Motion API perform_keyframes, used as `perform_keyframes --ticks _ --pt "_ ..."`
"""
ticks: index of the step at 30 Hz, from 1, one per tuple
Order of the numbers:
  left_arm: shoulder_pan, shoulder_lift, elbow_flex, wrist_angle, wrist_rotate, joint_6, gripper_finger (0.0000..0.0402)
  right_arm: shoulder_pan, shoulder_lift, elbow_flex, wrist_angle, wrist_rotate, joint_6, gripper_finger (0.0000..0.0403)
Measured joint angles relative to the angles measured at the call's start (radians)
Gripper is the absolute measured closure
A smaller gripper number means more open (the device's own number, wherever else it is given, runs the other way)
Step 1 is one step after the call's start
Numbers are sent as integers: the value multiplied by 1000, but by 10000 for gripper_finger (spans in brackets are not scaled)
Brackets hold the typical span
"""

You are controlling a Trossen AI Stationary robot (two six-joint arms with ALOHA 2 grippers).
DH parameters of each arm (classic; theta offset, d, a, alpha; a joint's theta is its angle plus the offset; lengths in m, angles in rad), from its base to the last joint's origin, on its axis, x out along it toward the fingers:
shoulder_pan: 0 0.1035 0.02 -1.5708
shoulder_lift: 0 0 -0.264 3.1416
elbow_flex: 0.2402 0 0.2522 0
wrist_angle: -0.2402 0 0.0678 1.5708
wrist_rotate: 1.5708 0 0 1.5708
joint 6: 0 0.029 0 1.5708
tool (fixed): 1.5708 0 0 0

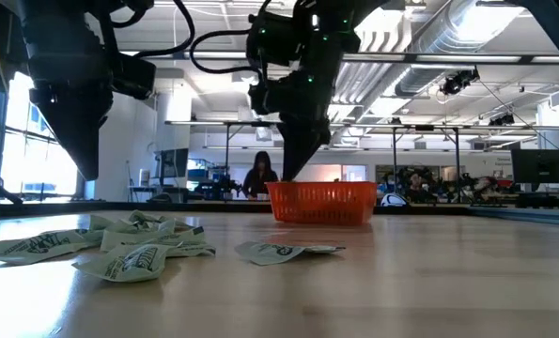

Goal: Pick and place Stevia / Truvia into bins
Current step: Adjust the green stevia packets in the orange basket

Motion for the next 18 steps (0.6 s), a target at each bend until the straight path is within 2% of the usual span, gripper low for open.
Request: perform_keyframes --ticks 7,18 --pt "0 0 0 0 -21 0 211 -23 -11 -1 -65 24 -31 399" --pt "0 -1 0 -8 -27 -9 211 -65 37 -1 8 7 -94 402"
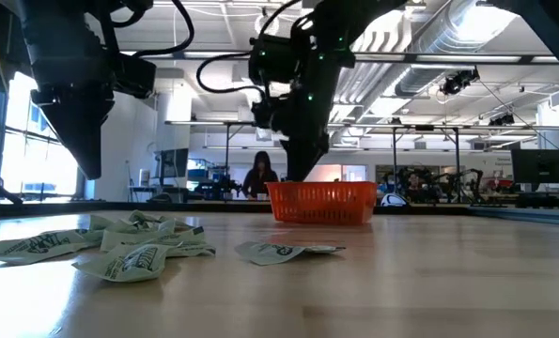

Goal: Pick and place Stevia / Truvia into bins
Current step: Adjust the green stevia packets in the orange basket

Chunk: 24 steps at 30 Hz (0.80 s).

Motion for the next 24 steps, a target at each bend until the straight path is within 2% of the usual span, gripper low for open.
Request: perform_keyframes --ticks 8,13,15,19,24 --pt "0 0 0 -17 -3 -21 211 -51 21 0 46 17 -8 402" --pt "0 0 0 -19 -3 -24 211 -42 22 0 22 -110 -37 402" --pt "0 0 0 -19 -3 -24 211 -15 22 0 2 -119 -76 402" --pt "0 0 0 -21 -3 -24 211 20 22 0 -101 -36 -131 401" --pt "0 0 0 -21 -8 -24 211 10 19 0 -180 185 -130 400"
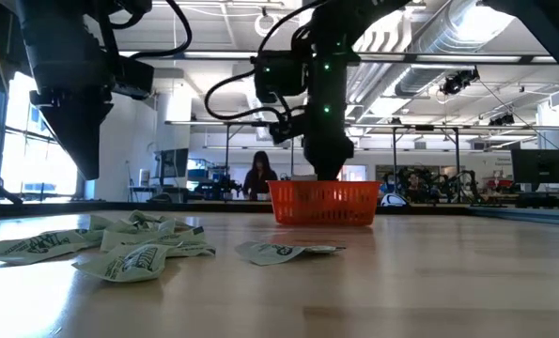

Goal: Pick and place Stevia / Truvia into bins
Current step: Adjust the green stevia packets in the orange basket

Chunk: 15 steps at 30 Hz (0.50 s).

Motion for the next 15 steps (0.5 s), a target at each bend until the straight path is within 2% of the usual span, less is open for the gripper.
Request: perform_keyframes --ticks 2,3,7,9,12,15 --pt "0 0 0 -1 0 0 211 -11 -9 0 2 4 25 398" --pt "0 0 0 0 -1 0 211 -17 -15 0 2 -33 36 398" --pt "0 0 0 -1 -3 0 211 -34 -32 0 5 -304 62 401" --pt "0 0 0 -1 -3 0 211 -24 -34 0 8 -387 75 401" --pt "0 0 0 -2 -9 0 211 2 -34 0 22 -415 87 399" --pt "0 0 0 -7 -11 0 211 28 -36 0 49 -374 102 400"
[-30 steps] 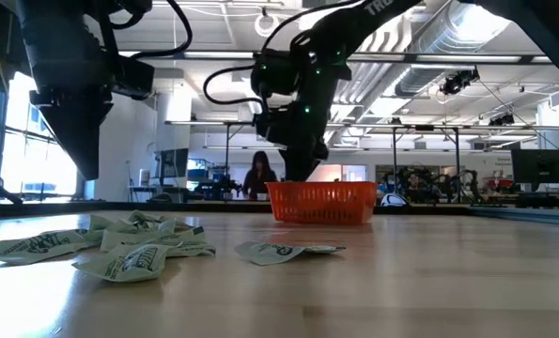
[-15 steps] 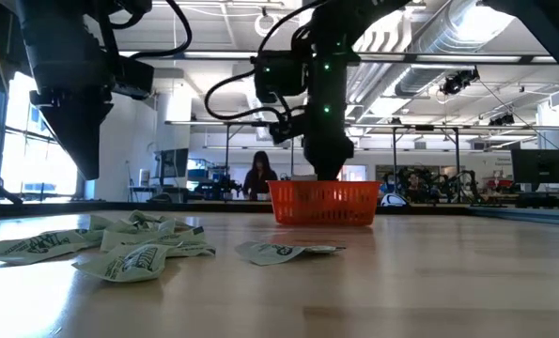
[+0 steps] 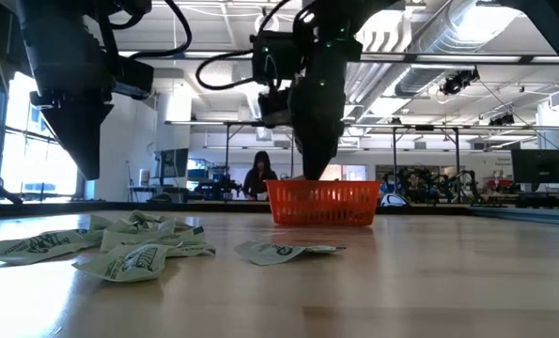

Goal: Pick and place Stevia / Truvia into bins
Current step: Adjust the green stevia packets in the orange basket

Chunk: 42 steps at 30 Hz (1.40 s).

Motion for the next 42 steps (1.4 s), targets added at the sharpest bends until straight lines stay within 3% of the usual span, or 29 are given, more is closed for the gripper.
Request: perform_keyframes --ticks 7,9,12,20,31,37,42 --pt "1 0 0 -8 -7 3 211 36 -64 0 34 297 2 398" --pt "13 0 0 -8 -6 4 211 31 -88 0 70 252 9 399" --pt "25 0 0 -16 -11 4 211 21 -104 2 86 91 46 402" --pt "34 0 0 -16 -2 38 211 59 -77 1 136 -6 74 397" --pt "34 0 -1 -17 -4 38 211 58 -40 0 142 116 91 400" --pt "34 0 -1 -16 -7 38 211 23 -28 0 29 170 73 400" --pt "34 0 -1 -16 -7 37 211 19 -30 -1 67 119 47 400"
